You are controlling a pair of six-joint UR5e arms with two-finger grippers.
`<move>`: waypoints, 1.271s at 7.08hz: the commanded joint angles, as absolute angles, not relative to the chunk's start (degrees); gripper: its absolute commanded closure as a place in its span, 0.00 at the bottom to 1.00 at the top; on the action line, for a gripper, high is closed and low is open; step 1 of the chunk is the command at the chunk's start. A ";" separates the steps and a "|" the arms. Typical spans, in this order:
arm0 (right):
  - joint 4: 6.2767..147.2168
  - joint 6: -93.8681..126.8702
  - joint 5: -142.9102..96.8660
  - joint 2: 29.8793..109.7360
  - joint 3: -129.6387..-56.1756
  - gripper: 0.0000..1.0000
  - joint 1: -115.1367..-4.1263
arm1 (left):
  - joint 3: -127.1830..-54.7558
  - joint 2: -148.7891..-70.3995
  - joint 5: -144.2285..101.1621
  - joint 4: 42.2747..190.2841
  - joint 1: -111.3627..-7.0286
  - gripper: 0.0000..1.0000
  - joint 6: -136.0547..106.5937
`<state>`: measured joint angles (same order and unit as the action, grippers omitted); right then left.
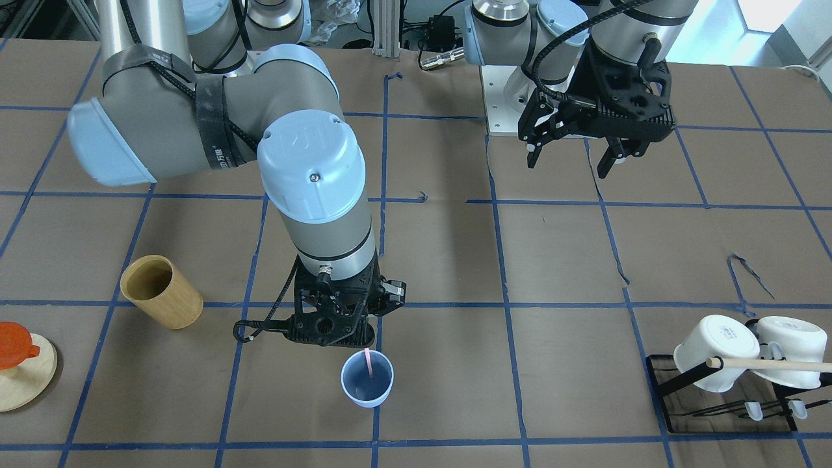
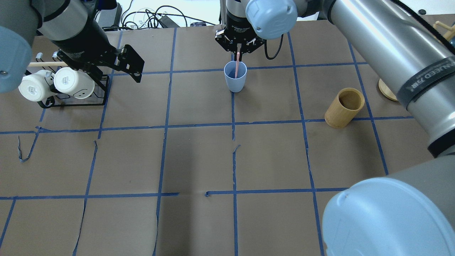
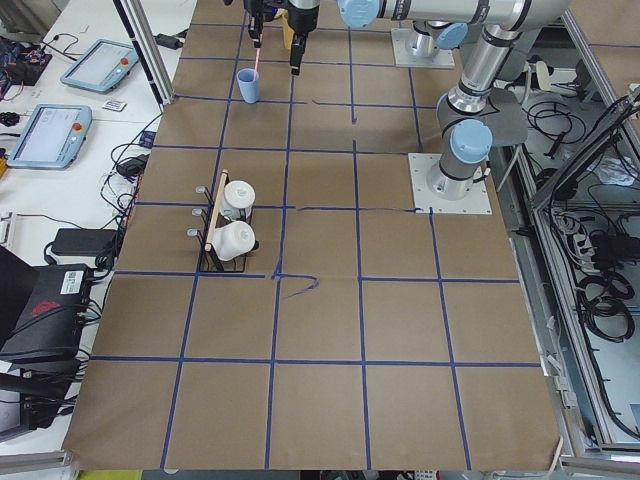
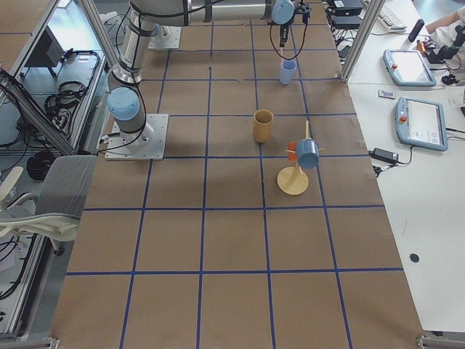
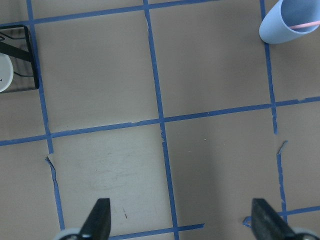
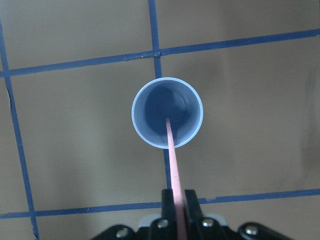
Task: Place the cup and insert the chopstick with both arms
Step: 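Open the right gripper and lift it away from the blue cup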
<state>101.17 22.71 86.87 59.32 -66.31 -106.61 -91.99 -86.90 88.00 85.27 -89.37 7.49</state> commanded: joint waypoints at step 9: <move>93.16 -8.96 91.76 90.27 -89.49 0.35 -92.99 | -94.31 -84.90 87.98 84.73 -89.03 0.00 7.38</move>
